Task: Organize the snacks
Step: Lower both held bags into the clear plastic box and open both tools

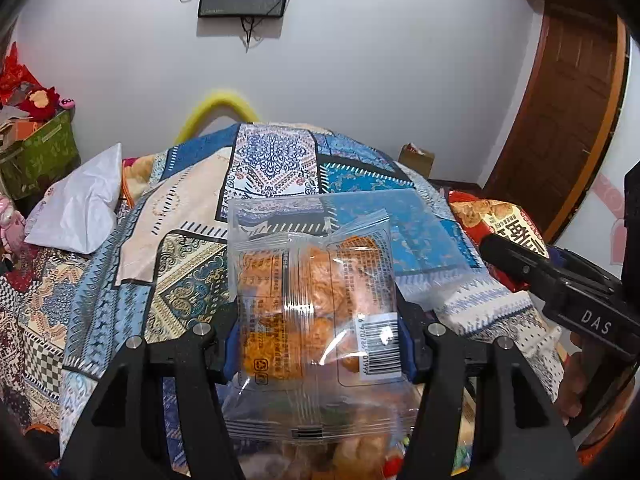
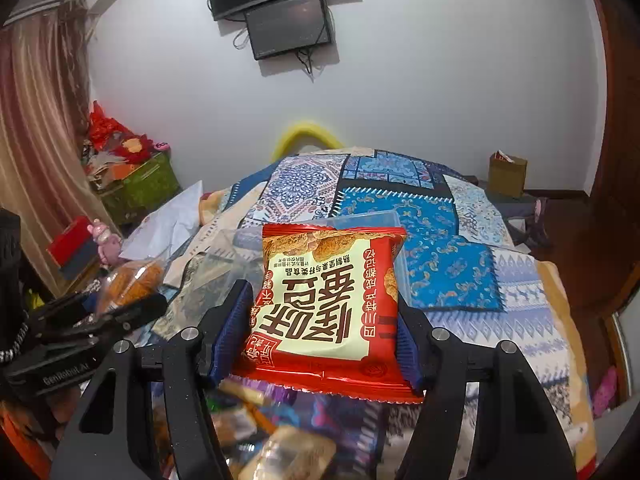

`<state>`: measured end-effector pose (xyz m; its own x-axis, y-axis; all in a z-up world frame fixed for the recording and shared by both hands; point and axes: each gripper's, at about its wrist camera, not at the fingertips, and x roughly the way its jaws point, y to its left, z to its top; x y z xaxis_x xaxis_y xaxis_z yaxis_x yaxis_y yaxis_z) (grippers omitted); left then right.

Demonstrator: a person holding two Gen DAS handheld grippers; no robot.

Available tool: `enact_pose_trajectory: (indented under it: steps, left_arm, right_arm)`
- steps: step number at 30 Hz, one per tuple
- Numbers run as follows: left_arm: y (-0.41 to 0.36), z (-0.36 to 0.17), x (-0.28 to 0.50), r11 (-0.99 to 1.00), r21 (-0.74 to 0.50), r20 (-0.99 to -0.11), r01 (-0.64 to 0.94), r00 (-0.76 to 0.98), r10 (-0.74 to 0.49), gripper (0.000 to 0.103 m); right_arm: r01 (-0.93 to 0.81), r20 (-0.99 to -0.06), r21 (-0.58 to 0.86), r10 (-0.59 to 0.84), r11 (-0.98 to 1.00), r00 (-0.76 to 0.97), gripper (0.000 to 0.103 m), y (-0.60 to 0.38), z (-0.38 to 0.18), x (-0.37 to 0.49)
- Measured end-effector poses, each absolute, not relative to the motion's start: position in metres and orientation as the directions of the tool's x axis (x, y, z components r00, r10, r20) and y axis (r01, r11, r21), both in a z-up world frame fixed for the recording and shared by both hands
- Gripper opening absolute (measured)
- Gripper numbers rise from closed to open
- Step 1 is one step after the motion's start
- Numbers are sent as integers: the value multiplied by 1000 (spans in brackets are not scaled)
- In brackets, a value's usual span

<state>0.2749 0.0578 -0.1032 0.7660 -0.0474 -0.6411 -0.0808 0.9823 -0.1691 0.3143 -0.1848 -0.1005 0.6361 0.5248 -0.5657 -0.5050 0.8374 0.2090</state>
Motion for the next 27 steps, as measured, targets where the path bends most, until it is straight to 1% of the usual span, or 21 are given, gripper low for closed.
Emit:
enact_pose_trajectory:
  steps: [6, 11, 17, 20, 25, 27]
  left_arm:
    - [60, -123, 315, 978, -192, -677, -87, 733, -68, 59]
    - [61, -141, 340, 983, -157, -708, -98, 705, -43, 59]
    - [67, -165, 363, 978, -169, -761, -119, 646, -53, 59]
    - [68, -173, 370, 979, -168, -774, -119, 630, -56, 59]
    - [63, -176, 374, 986, -118, -782, -118, 623, -19, 59]
    - [64, -181, 376, 984, -128, -796, -126, 605, -26, 60]
  right_arm:
    - [-502, -607, 205, 512, 840, 608, 61, -166, -118, 339]
    - [-502, -646, 192, 494, 843, 583, 61, -156, -131, 358]
    - [-503, -688, 184, 476, 844, 547, 61, -148, -146, 375]
    - [-504, -706, 180, 467, 845, 532, 61, -145, -152, 380]
    - [-505, -732, 201, 471, 839, 492, 61, -140, -164, 387]
    - [-500, -742, 191, 457, 845, 490, 61, -139, -168, 388]
